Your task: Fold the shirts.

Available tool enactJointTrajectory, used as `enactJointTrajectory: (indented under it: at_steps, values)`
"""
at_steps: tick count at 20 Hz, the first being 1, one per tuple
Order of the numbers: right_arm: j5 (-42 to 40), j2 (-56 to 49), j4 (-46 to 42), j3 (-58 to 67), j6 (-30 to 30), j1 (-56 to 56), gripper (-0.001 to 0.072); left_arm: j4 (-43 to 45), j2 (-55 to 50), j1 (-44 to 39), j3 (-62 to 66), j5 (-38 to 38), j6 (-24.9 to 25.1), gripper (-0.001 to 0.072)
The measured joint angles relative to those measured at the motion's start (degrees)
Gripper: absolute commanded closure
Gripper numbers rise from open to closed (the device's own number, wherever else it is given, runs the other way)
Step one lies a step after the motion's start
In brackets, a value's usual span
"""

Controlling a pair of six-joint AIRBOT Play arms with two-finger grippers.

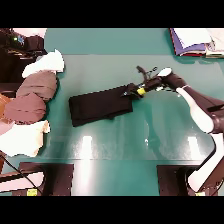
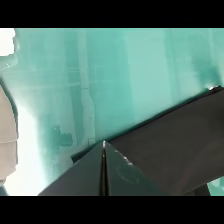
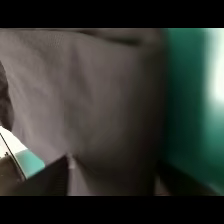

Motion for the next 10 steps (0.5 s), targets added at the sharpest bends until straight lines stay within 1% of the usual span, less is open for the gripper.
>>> enactJointTrajectory:
  at_steps: [1, 2, 3, 7, 10]
  values:
    - [-0.07, -1.16, 0.28, 1.42, 0.04, 1.42, 0.0522, -0.15, 0.0, 0.0, 0.0, -0.24, 0.0, 0.0678]
    - [-0.11, -2.05, 0.31, 2.67, 0.09, 2.78, 0.0631, -0.26, 0.0, 0.0, 0.0, -0.33, 0.0, 0.0678]
    - [-0.11, -2.54, 0.37, 3.85, 0.13, 3.69, 0.0685, -0.48, 0.0, -0.11, 0.0, -0.46, 0.0, 0.0678]
    - [0.24, -1.57, -3.65, 6.99, 0.72, 3.89, 0.0689, -1.05, 0.0, -3.17, 0.0, -0.55, 0.07, 0.0678]
    - [0.92, 3.23, -10.01, 7.78, 2.1, -0.55, 0.0689, -1.25, 0.0, -7.61, 0.0, -0.11, 0.07, 0.0678]
